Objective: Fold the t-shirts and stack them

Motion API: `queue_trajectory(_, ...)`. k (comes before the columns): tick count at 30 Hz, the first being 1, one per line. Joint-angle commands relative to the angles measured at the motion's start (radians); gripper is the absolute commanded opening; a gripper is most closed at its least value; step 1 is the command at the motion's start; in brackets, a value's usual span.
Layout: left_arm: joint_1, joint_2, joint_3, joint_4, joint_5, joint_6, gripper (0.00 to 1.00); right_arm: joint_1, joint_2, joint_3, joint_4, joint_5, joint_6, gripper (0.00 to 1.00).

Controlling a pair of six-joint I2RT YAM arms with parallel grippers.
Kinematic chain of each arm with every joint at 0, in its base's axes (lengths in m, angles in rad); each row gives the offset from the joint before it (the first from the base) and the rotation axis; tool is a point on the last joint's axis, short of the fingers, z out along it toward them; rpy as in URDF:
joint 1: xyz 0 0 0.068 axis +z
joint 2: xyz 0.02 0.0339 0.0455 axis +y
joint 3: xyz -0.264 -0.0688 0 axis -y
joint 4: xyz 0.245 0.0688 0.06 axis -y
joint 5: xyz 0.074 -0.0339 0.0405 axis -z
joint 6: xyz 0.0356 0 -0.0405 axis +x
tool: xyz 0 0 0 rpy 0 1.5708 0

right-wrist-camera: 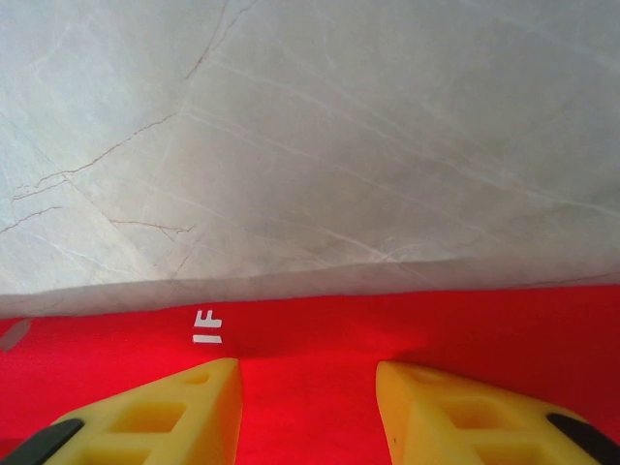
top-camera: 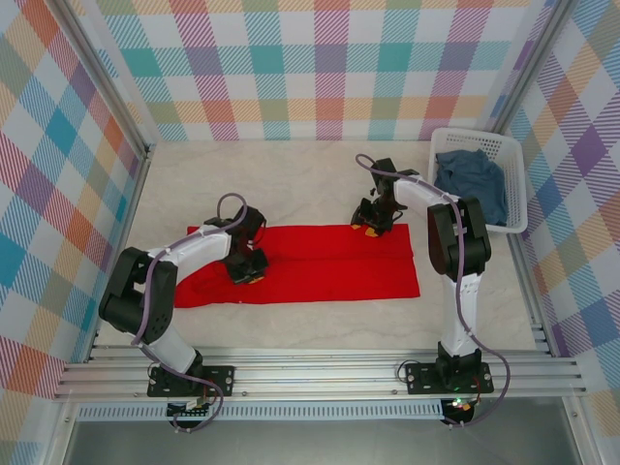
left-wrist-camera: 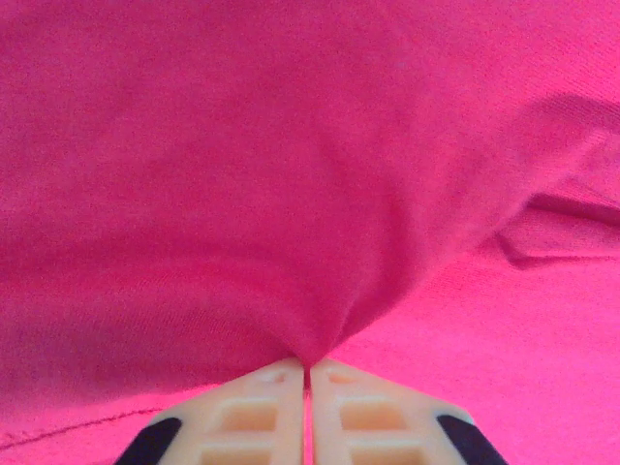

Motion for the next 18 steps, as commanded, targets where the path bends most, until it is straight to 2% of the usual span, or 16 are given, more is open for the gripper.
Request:
queue_trajectory(1, -0.034, 0.025, 0.043, 0.006, 0.035, -0.002, 0.04, -0.005, 0.056, -0.026, -0.040, 0.047, 0.002, 0.43)
queue_trajectory(11, -0.053, 0.063, 0.084, -0.084, 0.039, -0.002, 0.01, -0.005, 0.059, -0.029, -0.040, 0.042, 0.003, 0.43)
queue_trajectory(12, -0.054, 0.063, 0.092, -0.103, 0.032, -0.001, 0.04, -0.006, 0.058, -0.029, -0.040, 0.042, 0.002, 0.43)
queue_trajectory(16, -0.054, 0.058, 0.126, -0.233, -0.020, -0.019, 0.28, -0.006, 0.039, -0.024, -0.041, 0.047, -0.009, 0.43)
queue_trajectory(18, -0.053, 0.017, 0.138, -0.272, -0.071, -0.036, 0.36, -0.004, 0.019, -0.019, -0.042, 0.055, -0.015, 0.43)
